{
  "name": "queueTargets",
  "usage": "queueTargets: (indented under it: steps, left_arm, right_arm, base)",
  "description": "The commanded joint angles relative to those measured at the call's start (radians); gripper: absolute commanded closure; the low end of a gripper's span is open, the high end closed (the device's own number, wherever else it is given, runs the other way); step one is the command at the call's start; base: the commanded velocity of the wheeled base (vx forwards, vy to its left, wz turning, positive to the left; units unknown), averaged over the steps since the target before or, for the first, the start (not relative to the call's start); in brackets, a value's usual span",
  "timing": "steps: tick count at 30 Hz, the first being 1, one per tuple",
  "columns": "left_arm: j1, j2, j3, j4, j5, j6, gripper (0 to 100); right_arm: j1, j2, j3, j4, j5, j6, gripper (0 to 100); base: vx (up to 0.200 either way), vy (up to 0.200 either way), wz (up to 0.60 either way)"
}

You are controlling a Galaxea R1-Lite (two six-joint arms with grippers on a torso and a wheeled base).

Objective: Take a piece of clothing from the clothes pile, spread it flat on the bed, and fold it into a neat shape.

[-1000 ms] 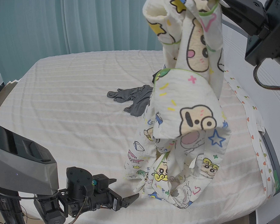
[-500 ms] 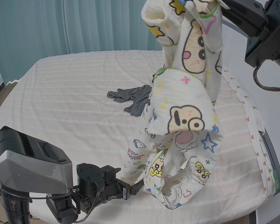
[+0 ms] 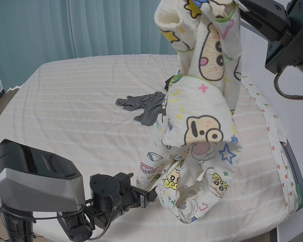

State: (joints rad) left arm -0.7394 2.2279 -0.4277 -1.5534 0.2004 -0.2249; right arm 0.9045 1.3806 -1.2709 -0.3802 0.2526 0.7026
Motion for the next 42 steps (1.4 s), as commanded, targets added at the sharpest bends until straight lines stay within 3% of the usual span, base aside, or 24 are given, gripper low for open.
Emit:
queueTargets:
  steps: [1,19,31,42]
  left_arm:
    - [0.026,-0.013,-0.005,-0.002,0.007,0.001,0]
    - [0.112,-0.096,0.083,-0.002,-0.055,-0.002,0]
    - [-0.092,-0.074,0.073,-0.002,-0.056,-0.011,0]
    - [-0.146,-0.062,0.055,-0.002,-0.049,-0.008,0]
  right_arm:
    - [0.001,-0.009,0.010,0.000,0.001,0.000,100]
    - [-0.035,-0.037,0.019,0.001,0.005,0.000,100]
    - [-0.035,-0.034,0.021,0.001,0.007,0.000,100]
    - [-0.036,-0.037,0.025,0.001,0.007,0.002,100]
  base:
    - [0.000,0.000,0.00]
    - [0.000,0.000,0.00]
    - [0.000,0.000,0.00]
    - [0.000,0.000,0.00]
